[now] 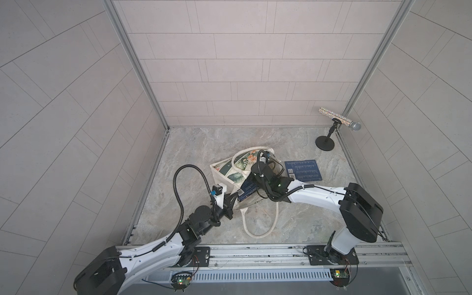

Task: Take out the books from the canvas bag
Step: Pick up the book from the canvas bag.

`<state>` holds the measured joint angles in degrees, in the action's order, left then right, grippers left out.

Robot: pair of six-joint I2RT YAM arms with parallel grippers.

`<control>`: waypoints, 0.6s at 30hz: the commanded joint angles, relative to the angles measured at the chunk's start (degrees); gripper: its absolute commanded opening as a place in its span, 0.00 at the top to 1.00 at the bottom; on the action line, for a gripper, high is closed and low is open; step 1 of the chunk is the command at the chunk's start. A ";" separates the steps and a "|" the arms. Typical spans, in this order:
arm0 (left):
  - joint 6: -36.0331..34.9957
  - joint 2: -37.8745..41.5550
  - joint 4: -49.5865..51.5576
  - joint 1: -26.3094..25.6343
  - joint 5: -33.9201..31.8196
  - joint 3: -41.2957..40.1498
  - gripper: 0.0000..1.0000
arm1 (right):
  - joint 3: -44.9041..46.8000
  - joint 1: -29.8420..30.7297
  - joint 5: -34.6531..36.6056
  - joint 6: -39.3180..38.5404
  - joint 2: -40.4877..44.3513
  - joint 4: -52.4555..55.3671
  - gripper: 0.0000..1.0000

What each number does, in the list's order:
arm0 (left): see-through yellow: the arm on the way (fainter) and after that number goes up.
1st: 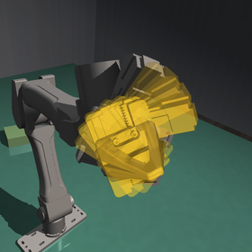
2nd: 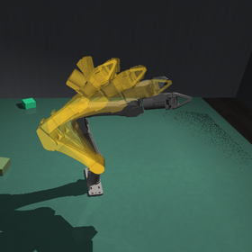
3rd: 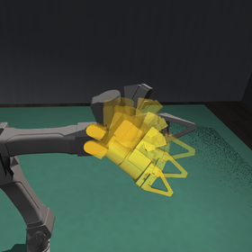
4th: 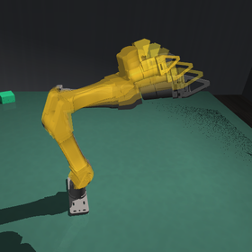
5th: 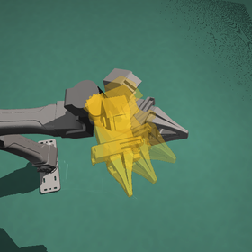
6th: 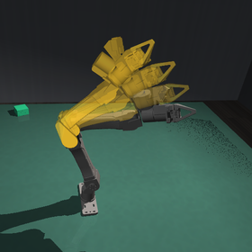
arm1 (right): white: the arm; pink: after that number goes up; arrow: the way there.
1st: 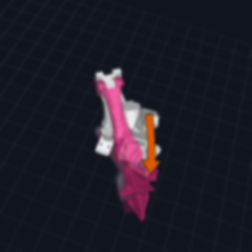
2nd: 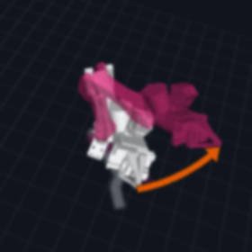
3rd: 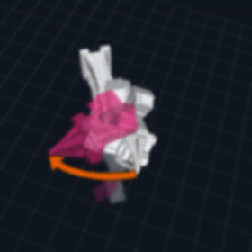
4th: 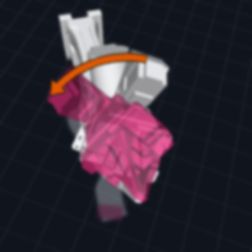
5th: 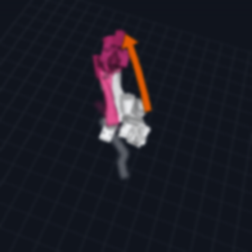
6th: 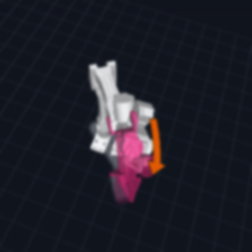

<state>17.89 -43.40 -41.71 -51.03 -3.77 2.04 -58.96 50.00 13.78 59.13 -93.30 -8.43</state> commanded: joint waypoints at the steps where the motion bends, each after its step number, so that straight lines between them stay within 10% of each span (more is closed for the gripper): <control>1: -1.53 1.08 -2.23 -0.83 4.21 0.68 1.00 | -0.21 -0.60 5.04 1.07 4.26 -5.62 0.24; 10: -1.21 3.52 -1.12 -0.83 3.24 0.07 1.00 | -2.32 -2.68 1.50 5.75 -0.94 -6.54 0.25; 18: -1.21 -0.28 -2.55 -0.81 5.32 1.18 1.00 | -6.04 -3.50 1.45 3.30 -2.78 -3.07 0.54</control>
<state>17.91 -42.83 -41.69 -51.00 -4.27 2.31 -61.41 49.15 12.84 62.13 -96.05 -10.66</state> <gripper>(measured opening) 0.063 0.493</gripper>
